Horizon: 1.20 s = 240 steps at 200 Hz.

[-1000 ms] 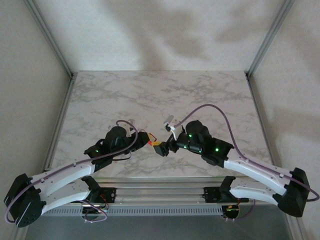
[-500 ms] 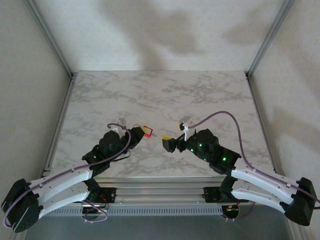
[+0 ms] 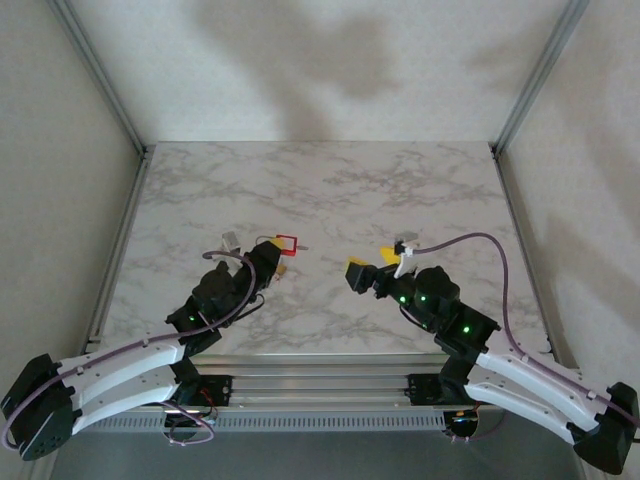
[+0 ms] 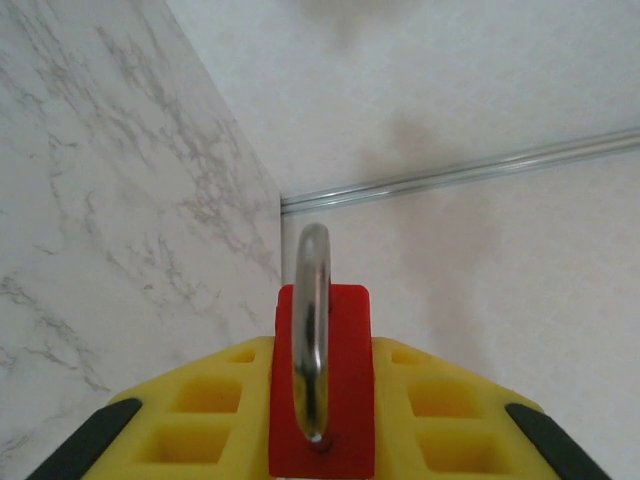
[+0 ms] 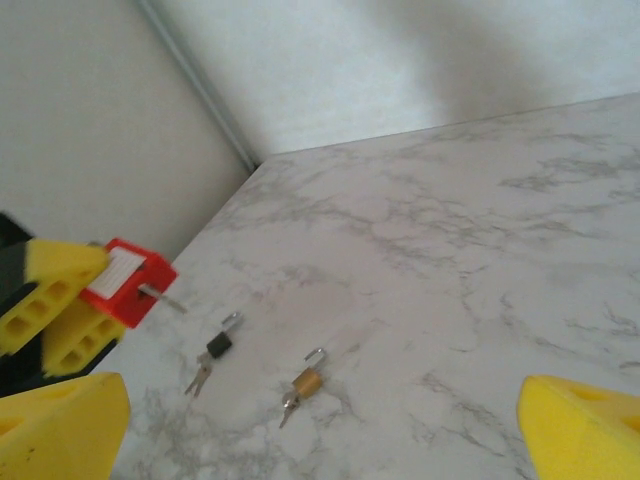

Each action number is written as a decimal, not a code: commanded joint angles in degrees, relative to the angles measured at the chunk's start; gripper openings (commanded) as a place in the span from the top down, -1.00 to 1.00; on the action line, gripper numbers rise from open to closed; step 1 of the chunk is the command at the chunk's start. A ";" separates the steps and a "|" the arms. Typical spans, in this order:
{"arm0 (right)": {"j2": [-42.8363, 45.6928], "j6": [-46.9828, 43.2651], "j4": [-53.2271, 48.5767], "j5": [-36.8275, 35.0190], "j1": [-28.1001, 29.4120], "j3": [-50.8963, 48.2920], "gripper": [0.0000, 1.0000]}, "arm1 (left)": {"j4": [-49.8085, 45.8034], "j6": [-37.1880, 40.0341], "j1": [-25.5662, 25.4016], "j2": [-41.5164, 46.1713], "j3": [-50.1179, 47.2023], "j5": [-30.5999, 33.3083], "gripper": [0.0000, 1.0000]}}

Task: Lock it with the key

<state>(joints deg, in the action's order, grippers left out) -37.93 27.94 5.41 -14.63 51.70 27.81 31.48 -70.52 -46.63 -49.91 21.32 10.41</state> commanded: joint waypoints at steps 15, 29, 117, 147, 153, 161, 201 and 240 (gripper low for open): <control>-0.47 6.52 1.57 1.53 -3.91 -0.75 -0.98 | 5.30 1.33 -1.10 -0.17 1.71 5.46 1.00; -1.96 7.73 1.88 2.49 -4.65 -0.68 -0.98 | 7.95 1.14 -1.16 -1.06 0.40 5.92 1.00; -6.27 26.85 -0.63 2.05 -5.66 3.47 -0.98 | 24.08 -0.81 -1.71 -11.16 -1.13 3.55 1.00; -6.70 32.74 -2.76 -1.33 -5.66 4.48 -0.98 | 22.85 0.56 -1.89 -10.68 -0.05 4.89 1.00; -6.81 33.76 -3.03 -1.88 -5.65 4.82 -0.98 | 22.67 0.52 -1.96 -10.58 0.03 5.28 1.00; -7.18 34.86 -3.29 -2.55 -5.66 5.07 -0.98 | 22.40 -0.06 -2.01 -10.80 0.09 5.58 1.00; -9.90 38.65 -0.52 -2.86 -5.69 5.54 -0.98 | 26.61 -1.03 -1.98 -14.69 0.57 4.26 1.00; -14.19 40.77 1.96 -2.60 -5.65 6.46 -0.96 | 30.66 -1.67 -2.01 -16.80 0.06 3.83 1.00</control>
<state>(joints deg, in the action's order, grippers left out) -49.89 65.49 4.34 -15.46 46.37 31.92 55.57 -70.83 -48.07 -66.54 20.14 14.59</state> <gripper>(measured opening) 0.981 0.225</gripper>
